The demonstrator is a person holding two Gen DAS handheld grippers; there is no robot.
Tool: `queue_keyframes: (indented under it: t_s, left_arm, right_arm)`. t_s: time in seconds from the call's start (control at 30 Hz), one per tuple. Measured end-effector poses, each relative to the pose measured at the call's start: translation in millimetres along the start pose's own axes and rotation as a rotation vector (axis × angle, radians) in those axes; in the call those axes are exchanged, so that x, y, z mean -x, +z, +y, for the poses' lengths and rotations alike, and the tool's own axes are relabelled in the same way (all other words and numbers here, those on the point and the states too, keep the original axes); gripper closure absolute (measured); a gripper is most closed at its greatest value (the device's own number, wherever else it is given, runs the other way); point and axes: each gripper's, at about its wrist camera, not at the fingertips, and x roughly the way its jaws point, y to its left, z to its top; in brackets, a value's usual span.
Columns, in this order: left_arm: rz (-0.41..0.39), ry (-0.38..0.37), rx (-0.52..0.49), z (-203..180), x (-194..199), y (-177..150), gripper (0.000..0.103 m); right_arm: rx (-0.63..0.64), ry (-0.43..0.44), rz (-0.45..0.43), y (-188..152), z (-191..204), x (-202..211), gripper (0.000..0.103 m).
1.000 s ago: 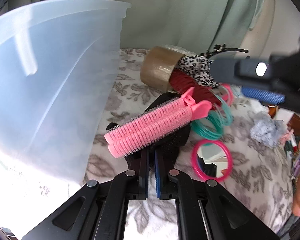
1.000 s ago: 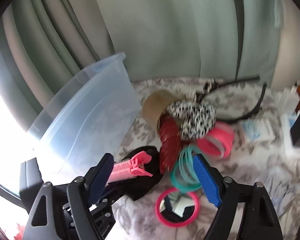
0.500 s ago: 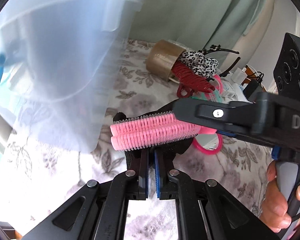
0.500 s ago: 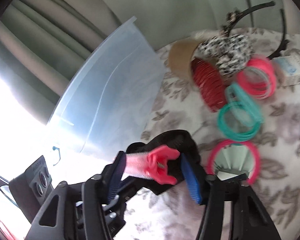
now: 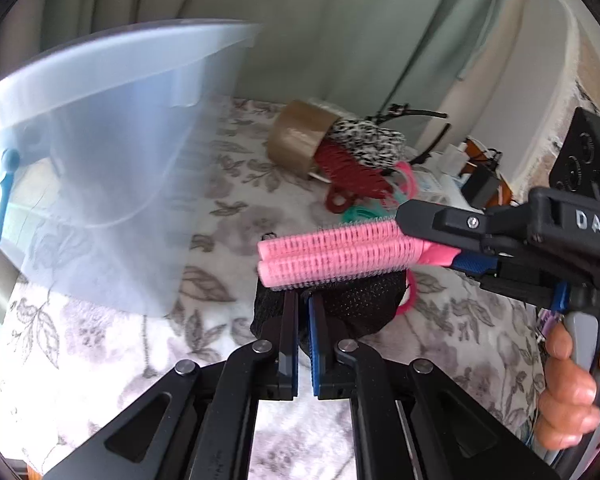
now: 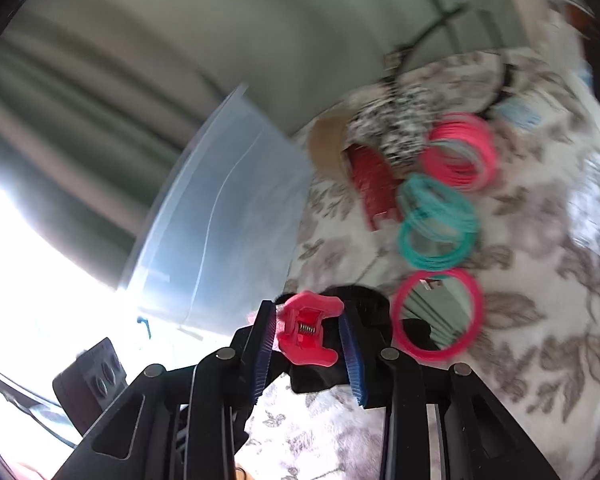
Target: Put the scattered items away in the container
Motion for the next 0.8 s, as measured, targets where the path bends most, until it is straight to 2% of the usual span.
queue_keyframes:
  t_s: [0.2,0.23,0.3,0.4,0.53,0.63,0.67,0.7,0.73,0.77,0.8]
  left_arm:
    - [-0.019,-0.055,-0.102,-32.4,1.2,1.7,0.099]
    - [-0.022,-0.044,-0.114,-35.2,1.2,1.1,0.099]
    - [-0.022,-0.011,-0.128,-36.0,0.8,-0.1,0.103]
    - [0.0,-0.017,-0.044,-18.1,-4.3,3.0,0.103]
    - [0.022,-0.055,-0.007,-13.2,-13.7,7.8,0.103]
    - [0.04,-0.137,-0.023,-26.0,-16.8,10.9,0.103]
    - [0.044,-0.158,-0.035,-31.4,-17.6,11.8,0.095]
    - [0.046,-0.178,-0.059,-40.4,-18.9,12.5,0.076]
    - [0.043,-0.185,-0.081,-49.0,-20.7,12.7,0.062]
    - [0.039,-0.19,-0.101,-57.0,-22.6,12.8,0.04]
    - [0.028,-0.206,-0.12,-66.2,-26.2,12.9,0.035]
  right_arm:
    - [-0.098,-0.018,-0.089,10.4,-32.4,33.2,0.069]
    - [-0.118,-0.032,-0.103,12.9,-39.4,38.5,0.069]
    - [-0.127,-0.121,-0.145,13.5,-47.8,60.0,0.069]
    - [-0.2,-0.148,-0.209,19.3,-74.5,85.3,0.069]
    - [-0.223,-0.162,-0.196,14.5,-84.7,89.6,0.07]
    - [-0.247,-0.164,-0.168,9.3,-90.7,80.3,0.07]
    - [-0.255,-0.164,-0.162,7.5,-92.1,75.2,0.07]
    - [-0.261,-0.163,-0.164,6.3,-94.8,74.8,0.07]
    - [-0.266,-0.162,-0.167,5.2,-97.8,75.3,0.07]
    - [-0.271,-0.161,-0.17,4.1,-100.8,75.9,0.069]
    - [-0.27,-0.175,-0.176,3.7,-102.6,77.9,0.069]
